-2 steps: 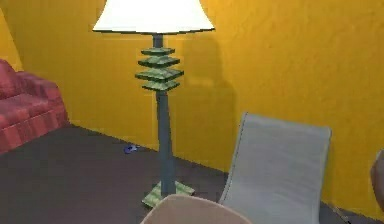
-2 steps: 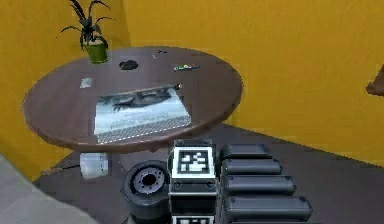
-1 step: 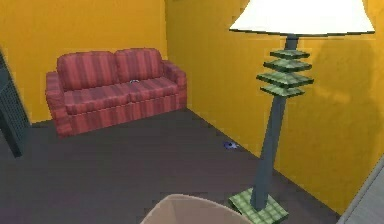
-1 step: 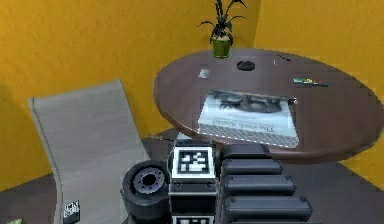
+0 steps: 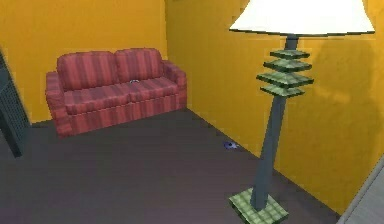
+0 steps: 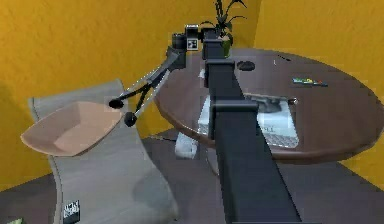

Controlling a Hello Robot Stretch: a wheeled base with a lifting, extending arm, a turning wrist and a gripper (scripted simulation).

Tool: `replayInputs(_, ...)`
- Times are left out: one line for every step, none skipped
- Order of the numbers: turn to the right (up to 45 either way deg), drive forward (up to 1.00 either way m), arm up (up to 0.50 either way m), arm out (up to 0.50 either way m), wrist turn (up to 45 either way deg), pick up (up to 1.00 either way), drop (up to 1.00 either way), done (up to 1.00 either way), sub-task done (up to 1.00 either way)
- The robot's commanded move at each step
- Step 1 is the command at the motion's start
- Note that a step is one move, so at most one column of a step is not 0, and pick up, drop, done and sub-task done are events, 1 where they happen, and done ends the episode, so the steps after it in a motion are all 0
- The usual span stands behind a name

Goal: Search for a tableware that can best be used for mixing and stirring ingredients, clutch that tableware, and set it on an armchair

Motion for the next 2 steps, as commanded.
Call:
replayInputs(0.0, 0.00, 0.00, 0.00, 39.0, 0.00, 0.00, 0.00, 0.00)
replayInputs(0.0, 0.00, -0.40, 0.00, 0.0, 0.00, 0.00, 0.00, 0.00)
